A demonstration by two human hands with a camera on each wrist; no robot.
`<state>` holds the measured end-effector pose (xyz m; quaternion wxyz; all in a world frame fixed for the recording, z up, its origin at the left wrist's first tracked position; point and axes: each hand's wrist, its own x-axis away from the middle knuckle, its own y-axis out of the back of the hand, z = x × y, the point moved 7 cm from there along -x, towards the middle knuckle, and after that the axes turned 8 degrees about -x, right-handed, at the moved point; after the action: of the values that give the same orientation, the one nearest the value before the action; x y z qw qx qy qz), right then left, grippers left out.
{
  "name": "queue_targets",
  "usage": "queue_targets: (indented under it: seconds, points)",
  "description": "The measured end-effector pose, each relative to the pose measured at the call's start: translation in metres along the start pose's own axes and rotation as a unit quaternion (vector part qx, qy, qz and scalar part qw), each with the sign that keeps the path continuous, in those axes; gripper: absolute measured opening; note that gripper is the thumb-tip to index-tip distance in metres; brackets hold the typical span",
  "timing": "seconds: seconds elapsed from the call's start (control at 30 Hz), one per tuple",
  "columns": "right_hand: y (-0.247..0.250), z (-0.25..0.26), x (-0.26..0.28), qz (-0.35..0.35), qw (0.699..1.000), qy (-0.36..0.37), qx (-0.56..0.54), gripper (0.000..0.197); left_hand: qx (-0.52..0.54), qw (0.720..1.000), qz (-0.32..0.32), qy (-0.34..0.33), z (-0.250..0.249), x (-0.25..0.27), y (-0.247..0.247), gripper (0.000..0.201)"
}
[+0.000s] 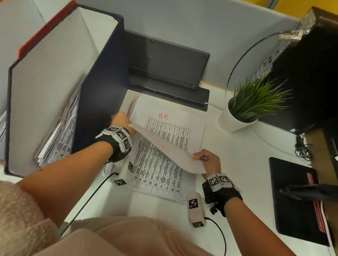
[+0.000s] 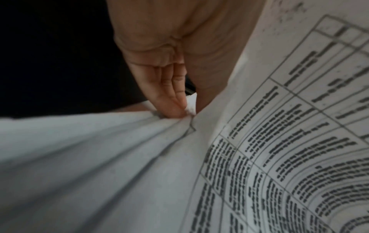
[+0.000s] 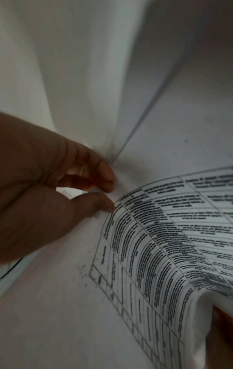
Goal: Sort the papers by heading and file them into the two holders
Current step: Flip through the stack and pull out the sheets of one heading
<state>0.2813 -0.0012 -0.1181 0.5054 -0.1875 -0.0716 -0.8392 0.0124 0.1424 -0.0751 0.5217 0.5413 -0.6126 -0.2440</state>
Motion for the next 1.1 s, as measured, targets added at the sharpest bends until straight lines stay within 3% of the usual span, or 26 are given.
queue_targets:
  seconds: [0.1,0.17,0.27,0.4,0.5,0.6,0.67,0.73,0.83,0.9,1.03,1.1]
  points:
    - [-0.001,0.001,0.0,0.003,0.999,-0.014,-0.045,0.062,0.027,1.0,-0.014,0.004,0.004,0.001,0.002,0.015]
    - [-0.003,0.002,0.001,0.002,0.997,-0.026,-0.071,0.063,0.014,1.0,-0.02,-0.02,-0.001,0.003,0.003,0.014]
    - [-0.005,0.006,0.002,0.0,0.997,-0.021,-0.075,0.062,0.002,0.999,-0.017,-0.048,-0.007,0.011,0.005,0.036]
    - [-0.002,0.008,0.004,-0.017,0.998,-0.011,-0.067,0.056,-0.026,0.996,-0.013,-0.083,-0.012,0.016,0.007,0.03]
    - [0.0,0.012,0.006,-0.022,1.0,0.017,-0.006,0.043,-0.006,0.983,-0.085,-0.166,-0.019,0.026,0.016,0.026]
    - [0.001,0.019,0.006,-0.019,0.995,0.06,0.079,0.04,0.141,0.944,-0.164,-0.247,-0.02,0.037,0.023,0.018]
    - [0.001,0.021,0.003,-0.029,0.987,0.067,0.141,0.033,0.249,0.938,-0.124,-0.207,-0.014,0.035,0.015,0.02]
    - [0.004,0.02,0.0,-0.051,0.987,0.03,0.152,0.022,0.325,0.932,-0.067,-0.144,-0.007,0.029,0.004,0.015]
    - [0.003,0.02,-0.001,-0.051,0.994,0.001,0.098,0.059,0.416,0.906,0.025,-0.074,-0.002,0.027,-0.008,0.022]
    - [0.002,0.023,0.0,-0.045,0.994,0.004,0.099,0.063,0.43,0.899,0.05,-0.071,-0.004,0.028,-0.008,0.029]
    - [0.006,0.022,-0.002,-0.054,0.985,-0.007,0.164,0.025,0.446,0.89,0.08,-0.057,-0.01,0.025,-0.005,0.031]
    - [0.005,0.019,0.001,-0.046,0.992,0.0,0.12,0.011,0.437,0.898,0.05,-0.023,-0.006,0.019,-0.002,0.028]
